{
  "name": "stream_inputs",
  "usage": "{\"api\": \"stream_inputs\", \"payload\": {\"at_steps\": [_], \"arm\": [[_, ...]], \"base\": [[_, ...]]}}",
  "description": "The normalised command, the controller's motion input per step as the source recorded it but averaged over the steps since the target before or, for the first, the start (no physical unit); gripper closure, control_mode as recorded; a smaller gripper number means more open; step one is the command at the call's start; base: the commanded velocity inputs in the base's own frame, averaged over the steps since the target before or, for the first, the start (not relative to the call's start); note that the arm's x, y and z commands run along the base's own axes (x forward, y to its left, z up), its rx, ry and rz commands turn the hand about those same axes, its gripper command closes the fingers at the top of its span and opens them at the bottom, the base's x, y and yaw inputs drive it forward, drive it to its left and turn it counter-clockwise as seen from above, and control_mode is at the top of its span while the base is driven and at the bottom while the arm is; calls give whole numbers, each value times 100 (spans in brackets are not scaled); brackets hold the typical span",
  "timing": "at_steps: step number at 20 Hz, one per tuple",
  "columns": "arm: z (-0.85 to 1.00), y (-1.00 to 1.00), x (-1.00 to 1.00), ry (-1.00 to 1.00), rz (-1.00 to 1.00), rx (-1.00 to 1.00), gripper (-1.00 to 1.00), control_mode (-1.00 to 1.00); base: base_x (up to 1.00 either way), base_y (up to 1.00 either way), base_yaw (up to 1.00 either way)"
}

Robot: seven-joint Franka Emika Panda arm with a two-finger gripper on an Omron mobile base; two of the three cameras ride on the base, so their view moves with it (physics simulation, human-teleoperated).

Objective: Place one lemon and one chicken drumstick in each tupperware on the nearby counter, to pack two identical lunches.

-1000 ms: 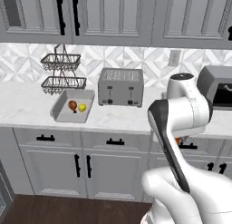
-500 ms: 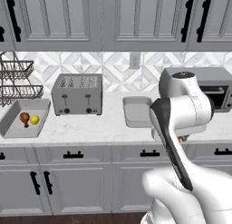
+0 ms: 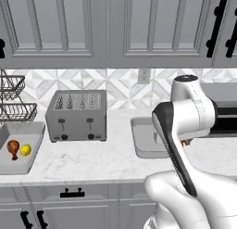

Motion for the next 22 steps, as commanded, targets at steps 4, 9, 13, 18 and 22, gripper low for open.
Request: {"api": "stream_inputs", "payload": {"at_steps": [4, 9, 13, 18, 22], "arm": [[0, 0, 0, 0, 0, 0, 100, 100], [0, 0, 0, 0, 0, 0, 100, 100], [-5, 0, 89, 0, 10, 1, 100, -100], [-24, 0, 100, 0, 20, 4, 100, -100], [-38, 0, 100, 0, 25, 5, 100, -100]], "base": [[50, 25, -3], [36, 0, 0], [0, 0, 0], [0, 0, 0], [0, 0, 0]]}}
